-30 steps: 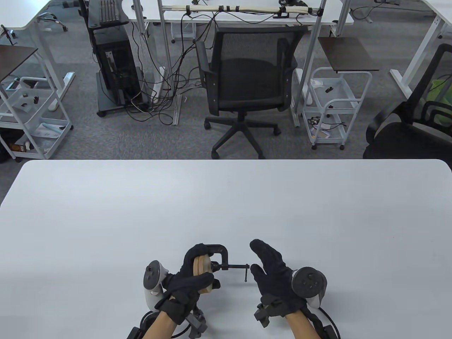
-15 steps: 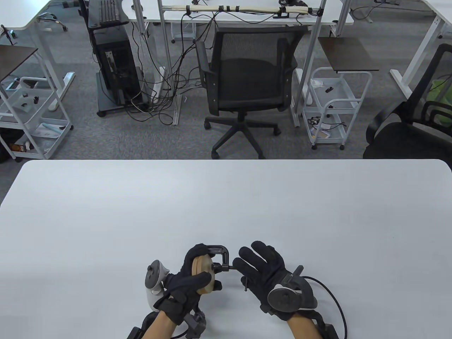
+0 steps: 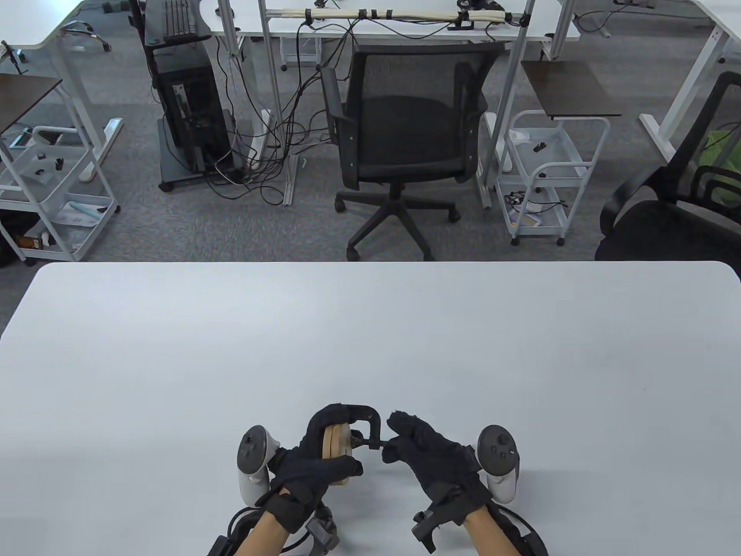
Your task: Screw the clamp shut
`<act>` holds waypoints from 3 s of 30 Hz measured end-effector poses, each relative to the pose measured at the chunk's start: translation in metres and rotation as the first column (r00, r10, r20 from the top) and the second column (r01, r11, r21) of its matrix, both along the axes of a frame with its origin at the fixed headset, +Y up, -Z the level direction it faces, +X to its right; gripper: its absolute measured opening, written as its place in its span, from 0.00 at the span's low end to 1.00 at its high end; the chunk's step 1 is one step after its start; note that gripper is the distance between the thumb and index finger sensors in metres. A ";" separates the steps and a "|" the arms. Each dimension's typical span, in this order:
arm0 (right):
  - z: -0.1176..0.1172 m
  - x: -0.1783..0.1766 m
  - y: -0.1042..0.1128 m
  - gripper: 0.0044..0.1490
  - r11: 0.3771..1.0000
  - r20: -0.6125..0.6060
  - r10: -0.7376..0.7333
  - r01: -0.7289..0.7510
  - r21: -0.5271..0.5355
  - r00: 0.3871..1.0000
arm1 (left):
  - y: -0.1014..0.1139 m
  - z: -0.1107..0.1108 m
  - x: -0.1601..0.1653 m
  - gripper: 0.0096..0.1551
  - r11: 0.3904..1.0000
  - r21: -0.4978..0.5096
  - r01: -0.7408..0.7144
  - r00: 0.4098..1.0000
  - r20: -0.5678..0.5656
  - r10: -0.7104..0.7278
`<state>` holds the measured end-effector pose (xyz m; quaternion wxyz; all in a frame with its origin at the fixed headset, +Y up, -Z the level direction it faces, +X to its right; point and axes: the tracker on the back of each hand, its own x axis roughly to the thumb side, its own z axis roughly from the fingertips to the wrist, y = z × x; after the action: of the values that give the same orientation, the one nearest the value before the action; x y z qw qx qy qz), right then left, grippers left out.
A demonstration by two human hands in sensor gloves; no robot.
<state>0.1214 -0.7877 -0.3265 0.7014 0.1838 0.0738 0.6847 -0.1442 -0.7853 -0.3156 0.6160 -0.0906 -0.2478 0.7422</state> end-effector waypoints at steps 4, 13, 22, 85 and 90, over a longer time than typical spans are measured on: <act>-0.002 0.003 -0.004 0.38 0.999 0.015 -0.006 0.006 -0.041 1.000 | -0.001 0.001 0.002 0.58 1.000 -0.004 0.004 1.000 0.005 -0.004; 0.003 0.011 0.011 0.45 0.978 0.131 0.108 -0.129 0.163 0.985 | -0.006 0.000 -0.004 0.58 0.996 -0.066 -0.063 0.998 -0.035 0.060; 0.018 0.003 0.039 0.53 0.382 0.403 0.617 -0.705 0.597 0.675 | -0.012 0.001 -0.002 0.58 0.972 -0.139 -0.191 0.982 -0.025 0.189; 0.024 -0.003 0.046 0.43 0.417 0.338 0.626 -0.668 0.617 0.703 | -0.017 -0.001 0.001 0.58 0.968 -0.162 -0.191 0.981 0.007 0.195; 0.028 -0.011 0.045 0.61 0.229 0.398 0.736 -0.754 0.615 0.547 | -0.018 -0.001 0.001 0.58 0.959 -0.182 -0.219 0.973 0.027 0.228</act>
<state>0.1109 -0.7425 -0.2987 0.1515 0.3813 -0.1363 0.9017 -0.1428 -0.8029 -0.3166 0.5116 -0.1341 -0.2039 0.8238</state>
